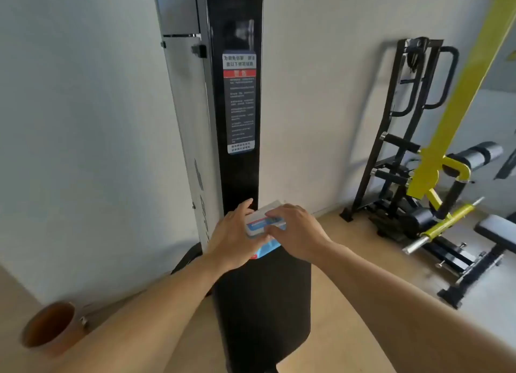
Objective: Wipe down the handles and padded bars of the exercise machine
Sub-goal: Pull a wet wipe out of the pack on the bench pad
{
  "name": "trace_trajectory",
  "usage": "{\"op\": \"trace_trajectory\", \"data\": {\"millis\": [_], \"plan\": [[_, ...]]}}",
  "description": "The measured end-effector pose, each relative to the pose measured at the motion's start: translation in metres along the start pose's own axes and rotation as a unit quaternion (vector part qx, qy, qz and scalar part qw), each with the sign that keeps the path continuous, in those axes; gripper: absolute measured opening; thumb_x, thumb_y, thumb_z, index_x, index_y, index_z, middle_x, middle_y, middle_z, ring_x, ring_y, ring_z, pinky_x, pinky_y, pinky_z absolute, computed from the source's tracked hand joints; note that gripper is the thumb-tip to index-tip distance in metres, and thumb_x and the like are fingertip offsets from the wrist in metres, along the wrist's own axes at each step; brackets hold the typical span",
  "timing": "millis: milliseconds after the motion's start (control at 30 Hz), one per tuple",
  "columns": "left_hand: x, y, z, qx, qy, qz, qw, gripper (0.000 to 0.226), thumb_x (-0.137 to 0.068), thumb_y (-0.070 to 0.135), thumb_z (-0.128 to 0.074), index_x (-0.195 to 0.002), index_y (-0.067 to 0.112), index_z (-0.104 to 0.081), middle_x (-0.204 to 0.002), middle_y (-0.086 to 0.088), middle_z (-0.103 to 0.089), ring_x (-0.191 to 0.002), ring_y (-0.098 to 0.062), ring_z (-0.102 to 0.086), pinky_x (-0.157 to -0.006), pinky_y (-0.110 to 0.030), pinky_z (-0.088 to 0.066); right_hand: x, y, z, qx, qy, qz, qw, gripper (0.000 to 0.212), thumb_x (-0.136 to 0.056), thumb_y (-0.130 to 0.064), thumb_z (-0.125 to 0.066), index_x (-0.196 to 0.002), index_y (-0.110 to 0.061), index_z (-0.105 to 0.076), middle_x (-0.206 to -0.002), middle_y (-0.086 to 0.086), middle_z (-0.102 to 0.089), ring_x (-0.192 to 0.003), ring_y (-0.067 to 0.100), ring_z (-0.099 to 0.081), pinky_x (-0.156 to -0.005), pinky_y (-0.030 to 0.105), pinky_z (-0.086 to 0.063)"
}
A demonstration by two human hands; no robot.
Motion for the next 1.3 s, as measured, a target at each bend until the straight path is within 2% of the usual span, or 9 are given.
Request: {"op": "trace_trajectory", "data": {"millis": [133,267,467,767,967,1067,1167,1233,1300], "plan": [[-0.001,-0.014,-0.003,0.025,0.017,0.015,0.999,0.097,-0.075,0.069,-0.071,-0.152,0.036,-0.022,-0.128,0.018,-0.062,-0.112,-0.009,-0.063,-0.095,-0.033,-0.057,-0.014,-0.004,-0.003,0.055,-0.024,-0.026,0.998,0.051,-0.085,-0.065,-0.06,-0.123,-0.032,-0.065,-0.116,-0.013,-0.063,-0.101,0.011,-0.059,-0.086,0.028,-0.057],[-0.003,-0.016,-0.003,0.041,0.022,0.009,0.999,0.1,-0.075,0.066,-0.074,-0.154,0.035,-0.022,-0.13,0.018,-0.062,-0.114,-0.01,-0.063,-0.095,-0.035,-0.057,-0.028,-0.006,-0.012,0.125,-0.079,-0.012,0.989,0.059,-0.084,-0.072,-0.052,-0.129,-0.034,-0.061,-0.119,-0.01,-0.061,-0.105,0.014,-0.056,-0.092,0.03,-0.053],[-0.003,-0.017,-0.004,0.035,0.025,0.018,0.999,0.102,-0.074,0.071,-0.07,-0.155,0.036,-0.02,-0.132,0.016,-0.064,-0.118,-0.015,-0.064,-0.098,-0.037,-0.056,-0.037,-0.002,-0.027,0.127,-0.14,-0.002,0.982,0.047,-0.093,-0.063,-0.048,-0.136,-0.043,-0.052,-0.127,-0.007,-0.046,-0.113,0.016,-0.038,-0.101,0.038,-0.043],[-0.002,-0.013,-0.003,0.016,0.034,0.002,0.999,0.103,-0.075,0.07,-0.069,-0.157,0.037,-0.015,-0.134,0.016,-0.063,-0.12,-0.014,-0.063,-0.101,-0.035,-0.052,-0.034,-0.011,-0.023,0.132,-0.093,0.025,0.987,0.035,-0.101,-0.049,-0.044,-0.135,-0.041,-0.047,-0.133,-0.006,-0.048,-0.116,0.017,-0.039,-0.101,0.036,-0.044],[-0.002,-0.017,-0.005,0.015,0.025,0.016,0.999,0.102,-0.073,0.076,-0.067,-0.154,0.038,-0.018,-0.135,0.01,-0.062,-0.118,-0.014,-0.064,-0.094,-0.035,-0.057,-0.033,-0.008,-0.009,-0.026,-0.109,-0.007,0.994,0.017,-0.098,-0.048,-0.05,-0.111,-0.038,-0.047,-0.118,-0.005,-0.062,-0.097,0.019,-0.062,-0.082,0.036,-0.06],[-0.003,-0.017,-0.008,0.018,0.016,0.007,1.0,0.099,-0.072,0.076,-0.068,-0.151,0.036,-0.022,-0.13,0.013,-0.063,-0.114,-0.01,-0.064,-0.091,-0.034,-0.057,-0.023,-0.004,0.018,-0.097,-0.066,-0.062,0.991,0.046,-0.099,-0.056,-0.043,-0.089,-0.017,-0.066,-0.096,0.0,-0.071,-0.083,0.022,-0.07,-0.077,0.035,-0.06],[-0.002,-0.014,-0.008,0.012,-0.002,-0.004,1.0,0.106,-0.063,0.084,-0.067,-0.149,0.038,-0.024,-0.132,0.015,-0.061,-0.116,-0.01,-0.061,-0.093,-0.032,-0.055,-0.013,0.008,0.026,-0.046,-0.051,-0.081,0.994,0.037,-0.094,-0.054,-0.056,-0.075,-0.023,-0.063,-0.08,-0.01,-0.069,-0.068,0.014,-0.069,-0.06,0.025,-0.057],[-0.001,-0.011,-0.009,0.005,-0.021,-0.011,1.0,0.114,-0.057,0.088,-0.066,-0.15,0.037,-0.025,-0.137,0.015,-0.058,-0.122,-0.01,-0.057,-0.102,-0.036,-0.05,-0.007,0.012,0.017,0.01,-0.075,-0.053,0.996,0.03,-0.091,-0.045,-0.067,-0.074,-0.022,-0.061,-0.088,-0.008,-0.068,-0.072,0.013,-0.065,-0.058,0.021,-0.054],[0.0,-0.006,-0.01,-0.01,-0.031,-0.027,0.999,0.114,-0.056,0.089,-0.065,-0.151,0.039,-0.025,-0.143,0.015,-0.054,-0.13,-0.013,-0.053,-0.111,-0.04,-0.043,-0.003,0.017,0.007,0.016,-0.08,-0.03,0.996,0.022,-0.086,-0.038,-0.075,-0.081,-0.022,-0.06,-0.107,-0.009,-0.067,-0.087,0.013,-0.064,-0.07,0.02,-0.059]]}}
Point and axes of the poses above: each hand's wrist, its own x-axis away from the middle knuckle, its own z-axis out of the back of the hand, y = z × x, the point moved 9 cm from there along -x, towards the middle knuckle
